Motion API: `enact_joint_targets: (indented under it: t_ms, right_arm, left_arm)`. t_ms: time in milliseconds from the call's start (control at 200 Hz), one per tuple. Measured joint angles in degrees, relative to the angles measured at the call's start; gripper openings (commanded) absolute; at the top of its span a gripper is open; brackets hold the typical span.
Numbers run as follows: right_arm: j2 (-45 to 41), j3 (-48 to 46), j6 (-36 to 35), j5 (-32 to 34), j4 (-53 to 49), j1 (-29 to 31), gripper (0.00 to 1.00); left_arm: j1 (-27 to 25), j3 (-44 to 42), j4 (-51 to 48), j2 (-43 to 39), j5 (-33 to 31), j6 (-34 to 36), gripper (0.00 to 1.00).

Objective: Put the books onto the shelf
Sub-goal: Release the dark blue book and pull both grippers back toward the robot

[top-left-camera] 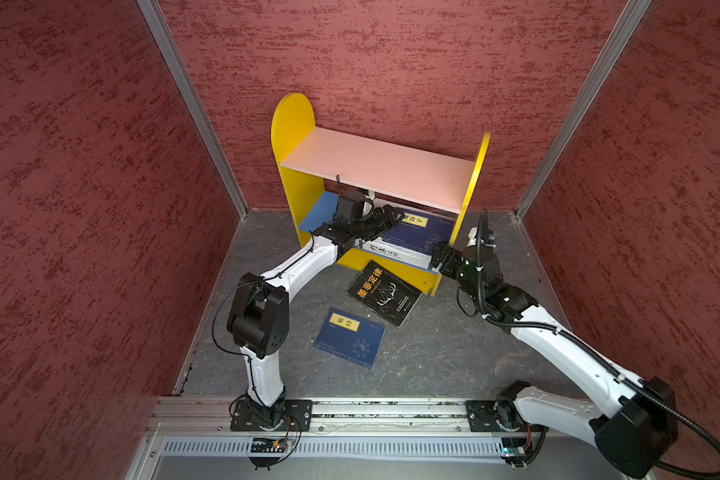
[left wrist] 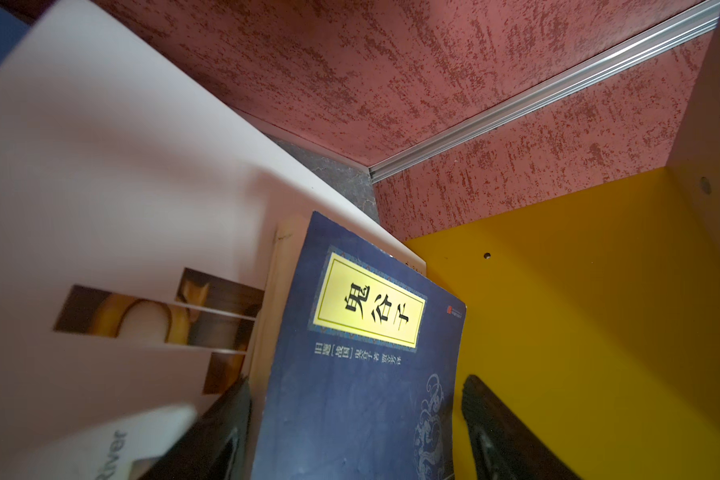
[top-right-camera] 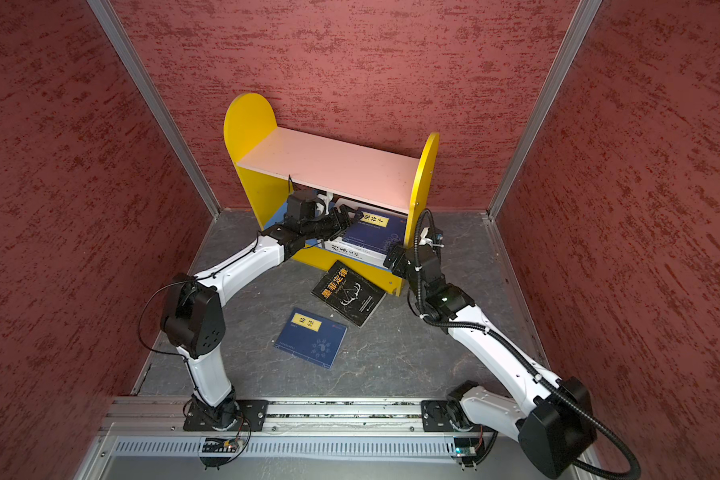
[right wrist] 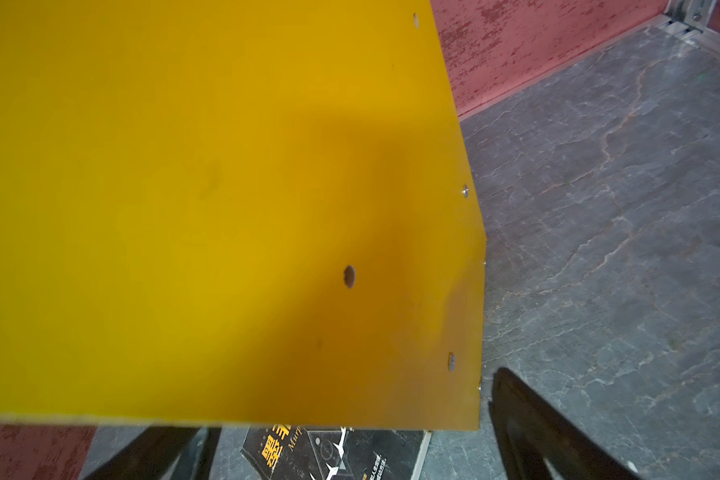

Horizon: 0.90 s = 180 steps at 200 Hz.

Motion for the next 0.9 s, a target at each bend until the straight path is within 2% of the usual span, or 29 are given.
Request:
enact_joint_targets:
  t_ms: [261, 311, 416, 601, 902]
  right_arm:
    - [-2.21, -2.34, -1.36, -3.89, -0.07, 0.0, 0.99]
    - [-2.73, -2.38, -1.42, -4.11, -0.2, 0.0, 0.99]
    - [-4.04, -2.38, -1.6, -4.59, -0.22, 0.0, 0.99]
    - [-5.27, -3.41, -1.53, -7.15, -0.24, 0.0, 0.99]
    - [-11.96, -9.9, 0.04, -10.27, -3.45, -0.02, 0.99]
  left_arm:
    - [0.94, -10.43, 0.81, -13.16, -4.83, 3.76, 0.95]
    - [1.14, -12.37, 0.57, -16.48, -6.23, 4.33, 1.0]
    - [1.09, -18.4, -0.09, -24.02, -9.14, 4.42, 0.99]
    - [0.42, -31.71, -3.45, -35.93, -15.93, -0.15, 0.99]
    - [-2.14, -45.55, -19.04, -54.62, -25.33, -10.45, 0.99]
